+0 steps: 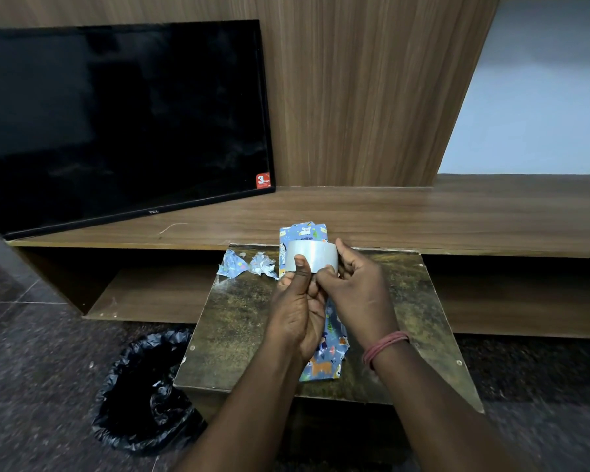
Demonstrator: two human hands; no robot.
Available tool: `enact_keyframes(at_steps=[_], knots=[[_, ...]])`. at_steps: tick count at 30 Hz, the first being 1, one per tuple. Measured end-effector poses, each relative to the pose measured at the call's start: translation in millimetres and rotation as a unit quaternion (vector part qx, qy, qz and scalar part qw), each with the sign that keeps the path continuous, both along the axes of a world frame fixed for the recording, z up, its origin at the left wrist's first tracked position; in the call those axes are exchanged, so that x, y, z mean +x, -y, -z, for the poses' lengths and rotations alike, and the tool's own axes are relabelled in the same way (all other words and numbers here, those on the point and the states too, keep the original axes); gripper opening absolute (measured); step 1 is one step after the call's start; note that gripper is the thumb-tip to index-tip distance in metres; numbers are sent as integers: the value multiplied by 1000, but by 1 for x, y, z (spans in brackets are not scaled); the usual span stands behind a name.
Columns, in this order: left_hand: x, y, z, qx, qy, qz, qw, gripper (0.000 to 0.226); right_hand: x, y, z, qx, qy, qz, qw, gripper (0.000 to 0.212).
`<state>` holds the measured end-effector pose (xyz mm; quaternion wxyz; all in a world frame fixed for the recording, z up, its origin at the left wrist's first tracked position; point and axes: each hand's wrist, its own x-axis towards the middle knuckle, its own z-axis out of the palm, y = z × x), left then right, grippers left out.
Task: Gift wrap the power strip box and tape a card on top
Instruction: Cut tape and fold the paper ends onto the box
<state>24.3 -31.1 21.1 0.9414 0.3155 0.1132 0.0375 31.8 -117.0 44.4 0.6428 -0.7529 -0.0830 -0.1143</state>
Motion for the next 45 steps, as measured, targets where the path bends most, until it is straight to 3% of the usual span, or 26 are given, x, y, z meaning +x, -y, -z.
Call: enact_keyframes(at_steps=[4,7,11,13,17,21,24,26,29,33,36,38,40,45], knots=[[-3,2,-5,7,-6,-5,1000,47,1,3,5,-1,-5,17,1000,35],[-5,4,-9,8,-3,-2,1000,54,3,6,7,0,-26,18,999,52],[0,-4,-13,17,-18,-17,1000,63,6,17,2,29,-59,-60,996,58],[2,-10,-14,36,-28,-25,999,64,7,26,2,-19,-56,-93,994,60],[5,-19,-12,91,-23,-22,995,46,8,33,5,-166,38,-52,984,57],[3,-22,-17,155,2,15,988,57,6,29,3,-189,51,-56,979,66],[-2,-24,-20,206,38,54,976,39,7,26,6,-219,95,-48,970,69],[-4,-25,-21,249,67,80,963,32,6,23,8,-243,120,-37,962,58],[-7,-33,-26,340,95,106,929,46,3,20,7,-275,126,-24,953,48],[-15,-41,-29,531,154,135,822,51,0,18,0,-250,100,-2,963,39],[-10,-43,-22,591,177,100,780,38,-4,12,1,-282,116,40,952,34],[-5,-46,-17,633,161,67,754,36,-5,7,1,-350,147,86,921,33],[-4,-46,-16,648,152,46,745,37,-3,3,3,-376,185,107,902,34],[-5,-39,-16,655,135,27,743,31,1,0,11,-286,206,86,932,19]])
